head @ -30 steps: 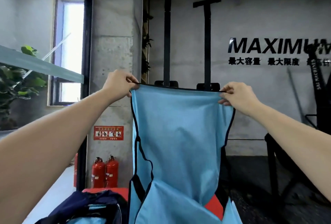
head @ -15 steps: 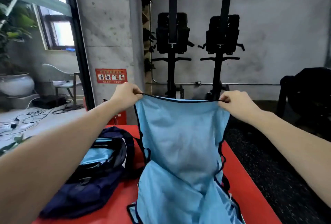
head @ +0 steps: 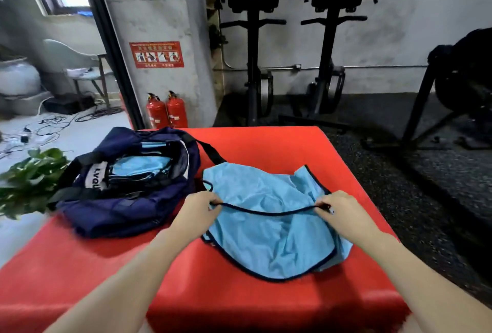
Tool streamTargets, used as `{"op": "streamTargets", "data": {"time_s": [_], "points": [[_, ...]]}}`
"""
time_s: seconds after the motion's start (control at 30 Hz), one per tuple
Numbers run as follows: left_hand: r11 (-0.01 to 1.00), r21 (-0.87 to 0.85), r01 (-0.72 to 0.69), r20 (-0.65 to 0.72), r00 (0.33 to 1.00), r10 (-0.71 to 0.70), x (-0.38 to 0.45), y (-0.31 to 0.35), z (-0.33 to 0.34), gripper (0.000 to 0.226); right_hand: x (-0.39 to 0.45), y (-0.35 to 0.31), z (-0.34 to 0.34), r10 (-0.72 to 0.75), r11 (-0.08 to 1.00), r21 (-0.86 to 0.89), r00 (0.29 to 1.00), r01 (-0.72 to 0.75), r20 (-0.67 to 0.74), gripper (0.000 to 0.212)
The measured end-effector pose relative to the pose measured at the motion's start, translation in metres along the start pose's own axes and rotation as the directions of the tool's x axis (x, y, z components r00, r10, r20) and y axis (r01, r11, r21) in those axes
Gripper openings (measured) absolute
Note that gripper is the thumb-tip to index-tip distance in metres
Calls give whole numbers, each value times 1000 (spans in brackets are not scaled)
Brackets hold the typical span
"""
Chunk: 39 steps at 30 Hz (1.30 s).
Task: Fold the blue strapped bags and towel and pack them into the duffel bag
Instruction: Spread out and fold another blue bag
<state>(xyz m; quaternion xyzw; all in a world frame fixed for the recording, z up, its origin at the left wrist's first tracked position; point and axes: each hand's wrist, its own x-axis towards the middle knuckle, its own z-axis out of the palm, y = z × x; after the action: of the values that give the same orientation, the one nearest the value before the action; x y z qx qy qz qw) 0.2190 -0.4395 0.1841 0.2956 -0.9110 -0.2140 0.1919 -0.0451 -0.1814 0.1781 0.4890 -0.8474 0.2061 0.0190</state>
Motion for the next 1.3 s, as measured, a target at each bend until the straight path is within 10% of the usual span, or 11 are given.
{"op": "streamTargets", "data": {"time_s": [0.27, 0.47, 0.6, 0.93, 1.3], "points": [[972, 146, -184, -175, 962, 208, -14, -11, 1, 11, -26, -21, -6, -273, 962, -106, 876, 251, -398, 14], [889, 199, -413, 36, 909, 415, -49, -18, 0, 13, -55, 0, 6, -604, 754, -338, 797, 563, -19, 63], [879, 159, -450, 152, 890, 429, -58, -32, -5, 21, -67, 0, 4, -632, 749, -274, 775, 604, -20, 23], [862, 195, -467, 191, 880, 434, -62, -36, 10, 27, -76, -22, 22, -707, 658, -298, 703, 692, 71, 30], [766, 519, -380, 229, 925, 303, -60, -4, 24, 86, -53, -34, 21, -154, 945, 259, 970, 200, -189, 19]]}}
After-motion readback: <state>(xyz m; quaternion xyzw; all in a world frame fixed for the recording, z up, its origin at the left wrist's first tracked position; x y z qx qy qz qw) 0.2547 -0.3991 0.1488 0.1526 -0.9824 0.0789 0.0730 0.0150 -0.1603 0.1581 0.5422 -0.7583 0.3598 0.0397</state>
